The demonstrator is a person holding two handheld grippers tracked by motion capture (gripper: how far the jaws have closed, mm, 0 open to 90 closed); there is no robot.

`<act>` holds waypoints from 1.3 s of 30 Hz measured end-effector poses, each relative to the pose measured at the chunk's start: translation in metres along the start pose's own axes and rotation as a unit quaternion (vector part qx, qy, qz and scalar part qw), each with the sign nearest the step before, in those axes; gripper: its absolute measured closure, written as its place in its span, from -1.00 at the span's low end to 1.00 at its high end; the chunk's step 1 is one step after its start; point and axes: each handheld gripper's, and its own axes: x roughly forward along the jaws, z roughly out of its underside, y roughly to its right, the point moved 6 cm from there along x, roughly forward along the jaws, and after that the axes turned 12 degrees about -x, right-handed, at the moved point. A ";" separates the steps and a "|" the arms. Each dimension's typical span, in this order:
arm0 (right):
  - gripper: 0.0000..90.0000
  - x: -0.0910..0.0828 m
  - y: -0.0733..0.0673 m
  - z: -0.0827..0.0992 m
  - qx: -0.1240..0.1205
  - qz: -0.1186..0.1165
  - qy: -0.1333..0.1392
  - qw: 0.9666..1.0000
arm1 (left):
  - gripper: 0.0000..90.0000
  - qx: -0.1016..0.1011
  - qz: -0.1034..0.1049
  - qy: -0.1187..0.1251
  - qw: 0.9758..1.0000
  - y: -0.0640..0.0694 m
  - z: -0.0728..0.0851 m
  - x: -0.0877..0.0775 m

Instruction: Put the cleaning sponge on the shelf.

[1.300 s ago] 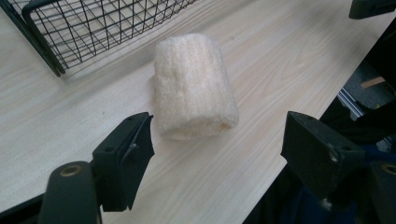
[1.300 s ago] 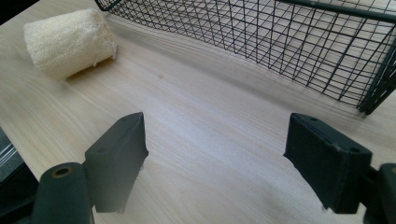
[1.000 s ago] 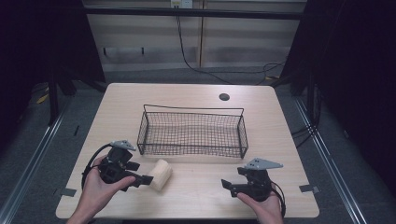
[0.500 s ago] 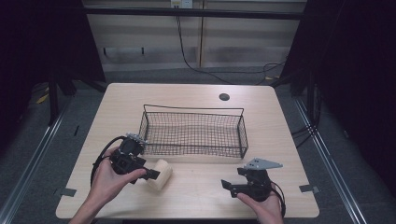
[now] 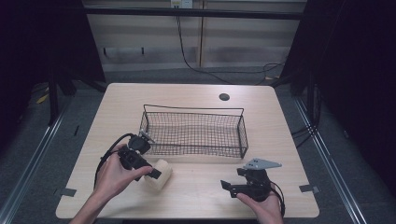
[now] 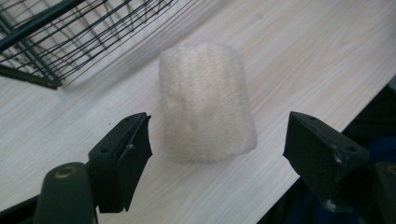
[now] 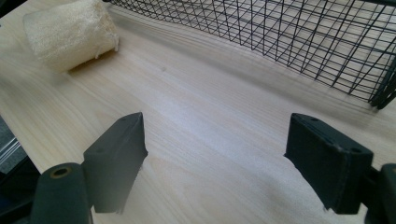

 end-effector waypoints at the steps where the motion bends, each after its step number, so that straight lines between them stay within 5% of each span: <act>1: -0.57 0.000 0.000 0.000 0.000 0.000 0.000 1.000 | -0.51 0.000 0.000 0.000 1.000 0.000 0.000 0.000; 7: -0.57 0.001 0.000 0.000 -0.001 -0.002 -0.002 1.000 | -0.52 0.001 -0.009 -0.018 1.000 0.000 -0.005 0.005; 13: -0.57 0.001 -0.001 0.000 -0.001 -0.004 -0.003 1.000 | -0.51 0.005 -0.042 -0.041 0.998 0.001 -0.008 0.016; 39: -0.59 0.003 -0.002 0.001 0.000 -0.009 -0.008 1.000 | -0.55 -0.012 -0.064 -0.109 0.992 0.002 -0.013 0.050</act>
